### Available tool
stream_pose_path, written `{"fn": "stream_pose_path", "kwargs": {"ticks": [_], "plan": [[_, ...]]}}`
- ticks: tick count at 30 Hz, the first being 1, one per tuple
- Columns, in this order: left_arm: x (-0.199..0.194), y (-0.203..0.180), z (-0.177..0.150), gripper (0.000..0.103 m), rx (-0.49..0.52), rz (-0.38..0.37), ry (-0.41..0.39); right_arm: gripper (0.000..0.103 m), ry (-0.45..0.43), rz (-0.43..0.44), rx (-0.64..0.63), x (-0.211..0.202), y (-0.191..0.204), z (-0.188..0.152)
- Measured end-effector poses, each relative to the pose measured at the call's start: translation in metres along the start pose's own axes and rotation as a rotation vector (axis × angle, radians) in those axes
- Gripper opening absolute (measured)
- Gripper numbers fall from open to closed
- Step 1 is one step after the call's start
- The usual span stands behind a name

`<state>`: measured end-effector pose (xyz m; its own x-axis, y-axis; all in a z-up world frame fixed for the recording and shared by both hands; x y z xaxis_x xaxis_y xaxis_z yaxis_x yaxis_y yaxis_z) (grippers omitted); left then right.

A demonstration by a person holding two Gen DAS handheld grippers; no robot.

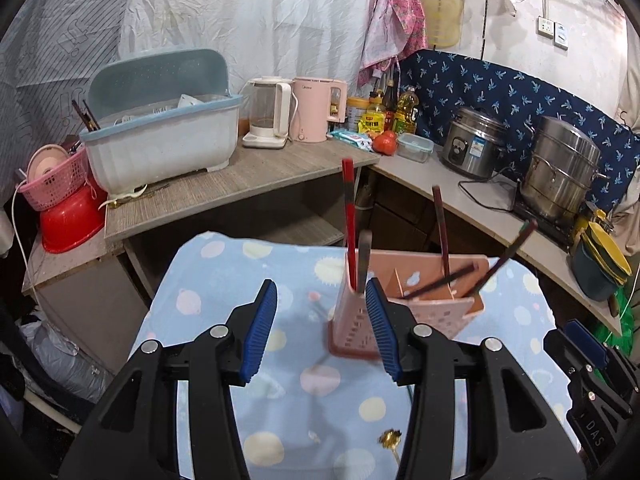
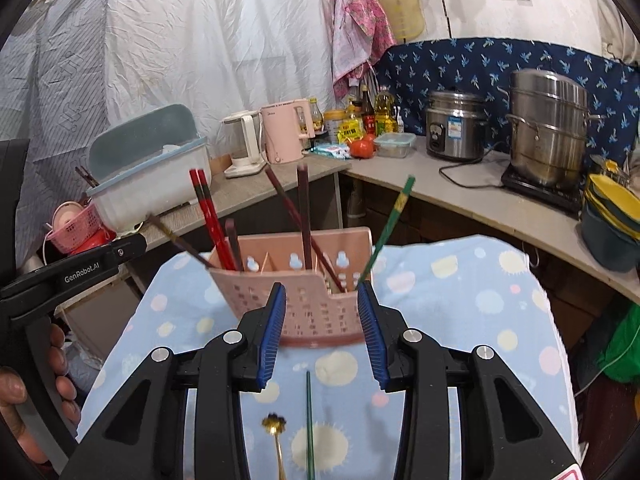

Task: Organize utensils
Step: 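Open both tools to release the chopsticks into the holder, then withdraw both open tools over the green chopstick and gold spoon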

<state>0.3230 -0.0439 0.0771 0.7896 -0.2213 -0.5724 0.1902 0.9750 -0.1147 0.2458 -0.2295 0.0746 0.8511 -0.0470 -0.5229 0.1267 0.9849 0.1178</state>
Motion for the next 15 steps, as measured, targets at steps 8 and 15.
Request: {"fn": "stream_pose_path", "kwargs": {"ticks": [8, 15], "plan": [[0.001, 0.001, -0.063, 0.044, 0.001, -0.014, 0.101, 0.037, 0.103, -0.022, 0.011, -0.009, -0.01, -0.07], [0.005, 0.005, -0.122, 0.044, -0.004, -0.008, 0.202, 0.037, 0.214, -0.047, -0.03, -0.016, -0.011, -0.142]]}}
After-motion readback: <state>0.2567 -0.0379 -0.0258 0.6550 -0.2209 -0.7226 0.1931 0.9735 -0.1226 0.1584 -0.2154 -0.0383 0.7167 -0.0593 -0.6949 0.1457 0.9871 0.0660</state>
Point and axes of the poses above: each gripper's, at about its wrist camera, not at the fingertips, and x roughly the way its jaws point, y to its left, z to its top, the point moved 9 cm from there along x, roughly the way its jaws point
